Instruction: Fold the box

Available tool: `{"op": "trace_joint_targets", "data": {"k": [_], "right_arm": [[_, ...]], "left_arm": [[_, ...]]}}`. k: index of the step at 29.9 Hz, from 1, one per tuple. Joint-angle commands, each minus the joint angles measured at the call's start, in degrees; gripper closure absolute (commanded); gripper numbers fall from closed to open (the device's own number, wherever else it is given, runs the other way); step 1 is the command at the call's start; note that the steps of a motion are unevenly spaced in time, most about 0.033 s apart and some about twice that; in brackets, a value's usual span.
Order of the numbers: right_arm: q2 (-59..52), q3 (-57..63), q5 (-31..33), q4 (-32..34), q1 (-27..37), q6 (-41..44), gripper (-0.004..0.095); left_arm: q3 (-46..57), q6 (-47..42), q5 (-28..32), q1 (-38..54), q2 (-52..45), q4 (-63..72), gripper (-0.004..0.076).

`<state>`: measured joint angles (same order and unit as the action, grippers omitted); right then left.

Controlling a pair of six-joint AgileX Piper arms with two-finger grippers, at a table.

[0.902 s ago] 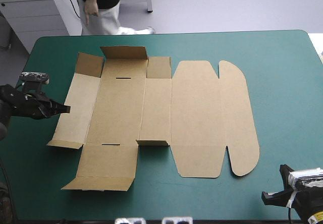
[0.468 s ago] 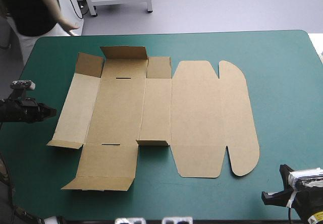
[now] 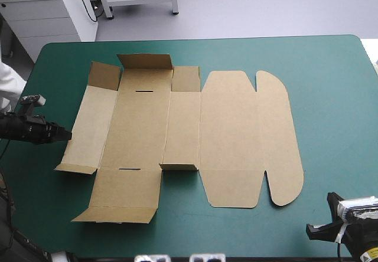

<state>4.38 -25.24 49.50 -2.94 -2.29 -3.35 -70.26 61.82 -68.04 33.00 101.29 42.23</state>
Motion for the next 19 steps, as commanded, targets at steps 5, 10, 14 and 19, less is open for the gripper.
{"op": "trace_joint_targets", "data": {"k": [5, 10, 14, 19], "right_arm": [[0.7, -1.4, -4.4, 0.1, -0.4, -0.4, 0.0928], [0.7, -1.4, -4.4, 0.0, -0.4, -0.4, 0.0928], [0.7, -1.4, -4.4, 0.0, -0.4, -0.4, 0.0928], [0.7, -1.4, -4.4, 0.1, -0.4, -0.4, 0.0928]], "left_arm": [[-1.7, -2.3, -4.7, 0.0, -2.4, 2.6, 0.0351], [-1.7, -5.1, -4.6, 0.0, -2.1, 2.7, 0.0337], [-1.7, -9.2, -6.1, -0.1, 0.3, 3.1, 0.0337], [-1.7, -15.6, -6.1, -0.2, 3.6, 3.5, 0.0337]]}}
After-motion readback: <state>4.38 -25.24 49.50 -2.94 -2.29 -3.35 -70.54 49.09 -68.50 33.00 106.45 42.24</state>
